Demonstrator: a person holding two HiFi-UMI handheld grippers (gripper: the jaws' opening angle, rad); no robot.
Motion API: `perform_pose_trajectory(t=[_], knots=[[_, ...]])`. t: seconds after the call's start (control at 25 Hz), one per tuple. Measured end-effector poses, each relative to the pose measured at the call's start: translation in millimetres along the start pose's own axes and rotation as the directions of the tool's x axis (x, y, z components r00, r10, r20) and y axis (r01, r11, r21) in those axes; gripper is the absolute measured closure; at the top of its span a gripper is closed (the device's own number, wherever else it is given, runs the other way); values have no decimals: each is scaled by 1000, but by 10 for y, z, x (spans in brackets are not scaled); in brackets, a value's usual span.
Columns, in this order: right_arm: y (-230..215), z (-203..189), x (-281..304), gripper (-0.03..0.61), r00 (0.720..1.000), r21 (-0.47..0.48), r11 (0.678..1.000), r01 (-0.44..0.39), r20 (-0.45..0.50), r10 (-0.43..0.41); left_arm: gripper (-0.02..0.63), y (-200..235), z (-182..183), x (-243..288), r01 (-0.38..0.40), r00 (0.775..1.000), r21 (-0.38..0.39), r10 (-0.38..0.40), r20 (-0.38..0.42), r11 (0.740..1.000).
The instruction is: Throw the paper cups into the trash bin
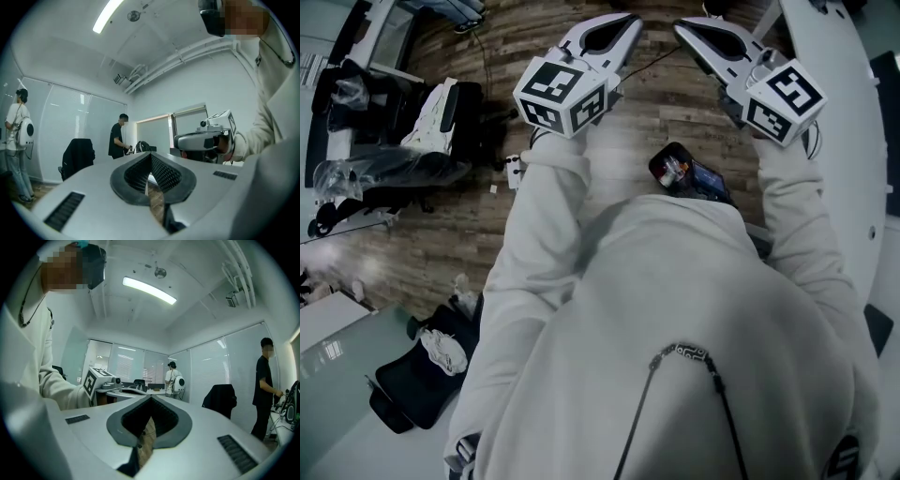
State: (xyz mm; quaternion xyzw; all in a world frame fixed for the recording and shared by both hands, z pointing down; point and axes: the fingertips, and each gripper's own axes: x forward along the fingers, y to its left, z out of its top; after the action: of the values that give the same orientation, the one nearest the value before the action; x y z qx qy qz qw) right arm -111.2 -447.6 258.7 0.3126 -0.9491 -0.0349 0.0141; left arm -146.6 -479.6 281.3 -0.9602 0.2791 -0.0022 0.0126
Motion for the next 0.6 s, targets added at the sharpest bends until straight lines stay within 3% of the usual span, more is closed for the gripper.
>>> perform_pose_trajectory(t=[0.6], knots=[[-63,-8,79,561,1000,-14,1000,-4,-12,4,617,86,39,20,-2,1000,4,2,13,1000]])
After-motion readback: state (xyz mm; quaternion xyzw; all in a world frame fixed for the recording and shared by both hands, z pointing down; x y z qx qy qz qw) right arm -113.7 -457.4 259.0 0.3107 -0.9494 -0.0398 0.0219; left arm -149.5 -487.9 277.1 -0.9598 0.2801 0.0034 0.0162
